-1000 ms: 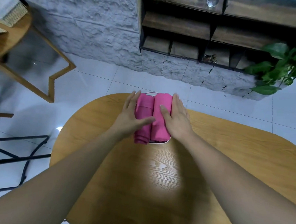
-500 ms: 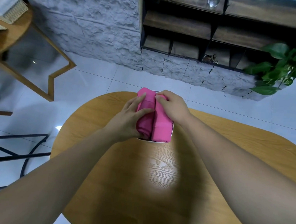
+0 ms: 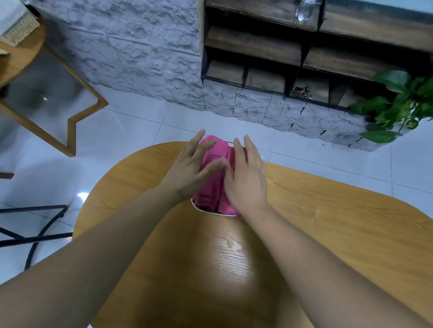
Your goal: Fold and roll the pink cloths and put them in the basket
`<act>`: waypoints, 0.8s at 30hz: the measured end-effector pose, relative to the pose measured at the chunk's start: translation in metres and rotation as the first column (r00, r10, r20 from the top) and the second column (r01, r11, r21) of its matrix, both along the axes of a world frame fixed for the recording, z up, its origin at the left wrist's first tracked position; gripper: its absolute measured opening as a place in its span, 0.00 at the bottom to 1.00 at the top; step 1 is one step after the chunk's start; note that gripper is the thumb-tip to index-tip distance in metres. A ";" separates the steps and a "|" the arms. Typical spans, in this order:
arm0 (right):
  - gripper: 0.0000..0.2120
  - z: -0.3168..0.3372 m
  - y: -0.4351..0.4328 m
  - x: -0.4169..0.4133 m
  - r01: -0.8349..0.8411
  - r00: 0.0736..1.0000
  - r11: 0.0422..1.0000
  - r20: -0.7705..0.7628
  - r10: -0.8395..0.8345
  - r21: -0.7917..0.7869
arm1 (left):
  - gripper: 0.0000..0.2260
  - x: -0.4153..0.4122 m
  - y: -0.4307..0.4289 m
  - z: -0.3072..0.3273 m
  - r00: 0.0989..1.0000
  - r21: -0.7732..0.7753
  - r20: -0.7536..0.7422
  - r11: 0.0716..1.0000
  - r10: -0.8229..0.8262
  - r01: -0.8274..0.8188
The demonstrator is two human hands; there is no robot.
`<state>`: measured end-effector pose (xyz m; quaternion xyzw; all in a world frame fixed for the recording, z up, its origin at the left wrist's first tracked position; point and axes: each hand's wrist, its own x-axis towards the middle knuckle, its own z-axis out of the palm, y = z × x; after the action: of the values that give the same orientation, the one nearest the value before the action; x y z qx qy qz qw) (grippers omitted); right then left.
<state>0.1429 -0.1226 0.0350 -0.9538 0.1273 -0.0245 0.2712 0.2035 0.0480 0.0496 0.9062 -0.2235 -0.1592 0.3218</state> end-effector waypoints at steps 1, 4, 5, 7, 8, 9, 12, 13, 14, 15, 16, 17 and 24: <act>0.31 -0.002 0.008 -0.009 0.008 1.000 1.000 0.005 -0.007 -0.021 | 0.29 0.006 -0.007 -0.001 0.999 -0.010 -0.001 0.999 0.043 -0.043; 0.35 -0.012 0.022 -0.025 0.004 1.000 0.998 -0.002 -0.004 -0.057 | 0.26 0.019 -0.023 -0.013 0.997 0.003 -0.019 0.998 0.070 -0.070; 0.35 -0.014 0.023 -0.025 0.008 1.000 0.999 0.007 -0.008 -0.049 | 0.25 0.019 -0.027 -0.018 0.996 -0.008 -0.031 0.996 0.084 -0.085; 0.32 -0.019 0.019 -0.014 0.028 0.999 1.000 0.027 -0.028 0.000 | 0.25 0.016 -0.031 -0.027 0.991 -0.048 -0.039 0.990 0.130 -0.131; 0.30 -0.020 0.016 -0.007 0.035 0.999 0.999 0.029 -0.036 0.030 | 0.25 0.013 -0.032 -0.031 0.988 -0.065 -0.036 0.986 0.151 -0.153; 0.29 -0.022 0.013 0.000 0.038 0.999 0.998 0.025 -0.039 0.052 | 0.25 0.009 -0.032 -0.035 0.985 -0.077 -0.029 0.982 0.171 -0.173; 0.27 -0.026 0.005 0.012 0.029 0.999 0.997 0.018 -0.030 0.078 | 0.28 0.001 -0.031 -0.044 0.977 -0.101 0.012 0.972 0.213 -0.211; 0.27 -0.027 0.005 0.014 0.027 0.999 0.996 0.017 -0.028 0.088 | 0.28 -0.001 -0.031 -0.046 0.974 -0.110 0.029 0.969 0.226 -0.222; 0.27 -0.027 0.004 0.014 0.027 0.999 0.995 0.017 -0.029 0.099 | 0.28 -0.002 -0.032 -0.048 0.970 -0.120 0.041 0.965 0.239 -0.233; 0.27 -0.026 0.003 0.013 0.025 0.999 0.993 0.017 -0.027 0.112 | 0.27 -0.004 -0.033 -0.049 0.967 -0.127 0.051 0.962 0.251 -0.243; 0.27 -0.025 0.003 0.013 0.021 1.000 0.991 0.019 -0.023 0.129 | 0.27 -0.005 -0.033 -0.049 0.964 -0.129 0.054 0.959 0.260 -0.252; 0.28 -0.023 0.002 0.013 0.018 1.000 0.989 0.020 -0.021 0.145 | 0.28 -0.005 -0.033 -0.048 0.964 -0.131 0.047 0.958 0.263 -0.255; 0.32 -0.025 0.003 0.000 0.091 0.996 0.986 -0.027 -0.089 0.139 | 0.27 -0.016 -0.038 -0.053 0.972 -0.125 0.047 0.967 0.229 -0.222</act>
<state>0.1425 -0.1193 0.0103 -0.9259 0.1744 -0.0180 0.3347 0.1873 0.0096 -0.0033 0.9094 -0.1378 -0.0801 0.3842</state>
